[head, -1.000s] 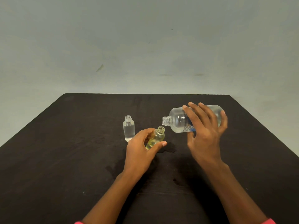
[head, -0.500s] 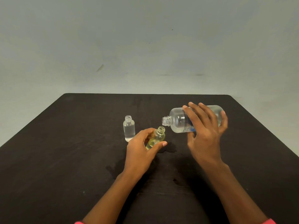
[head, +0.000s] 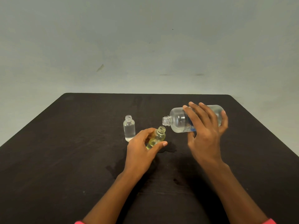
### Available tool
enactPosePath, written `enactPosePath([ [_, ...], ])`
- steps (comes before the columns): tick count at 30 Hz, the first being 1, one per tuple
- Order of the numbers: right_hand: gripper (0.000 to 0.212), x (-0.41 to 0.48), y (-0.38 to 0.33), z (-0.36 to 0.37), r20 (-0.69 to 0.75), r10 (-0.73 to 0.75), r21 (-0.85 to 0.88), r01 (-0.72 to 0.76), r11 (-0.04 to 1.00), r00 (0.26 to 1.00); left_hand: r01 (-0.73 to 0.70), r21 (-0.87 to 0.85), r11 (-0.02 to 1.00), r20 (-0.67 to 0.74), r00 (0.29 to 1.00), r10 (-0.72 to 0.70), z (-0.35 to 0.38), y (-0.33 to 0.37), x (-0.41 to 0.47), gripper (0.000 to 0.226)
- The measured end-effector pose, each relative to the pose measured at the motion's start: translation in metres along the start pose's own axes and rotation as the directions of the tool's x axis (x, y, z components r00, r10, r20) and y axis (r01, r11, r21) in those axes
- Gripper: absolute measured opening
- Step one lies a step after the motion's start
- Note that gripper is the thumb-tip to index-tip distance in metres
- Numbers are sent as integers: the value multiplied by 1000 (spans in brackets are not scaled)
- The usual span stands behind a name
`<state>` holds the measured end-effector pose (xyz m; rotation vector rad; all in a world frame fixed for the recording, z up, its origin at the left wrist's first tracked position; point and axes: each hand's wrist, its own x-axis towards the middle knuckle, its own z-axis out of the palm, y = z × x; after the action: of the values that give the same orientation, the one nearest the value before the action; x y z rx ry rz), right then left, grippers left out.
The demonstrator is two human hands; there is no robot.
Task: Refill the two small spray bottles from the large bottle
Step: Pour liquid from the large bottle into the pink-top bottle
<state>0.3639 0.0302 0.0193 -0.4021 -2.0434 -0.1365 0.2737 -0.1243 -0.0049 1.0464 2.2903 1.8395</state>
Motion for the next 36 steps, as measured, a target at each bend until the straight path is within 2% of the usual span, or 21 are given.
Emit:
enactPosePath([
  [36, 86, 0, 0, 0, -4, 1, -5, -1, 1000, 1000, 0, 5, 1000, 27, 1000, -1, 1, 1, -1, 32],
])
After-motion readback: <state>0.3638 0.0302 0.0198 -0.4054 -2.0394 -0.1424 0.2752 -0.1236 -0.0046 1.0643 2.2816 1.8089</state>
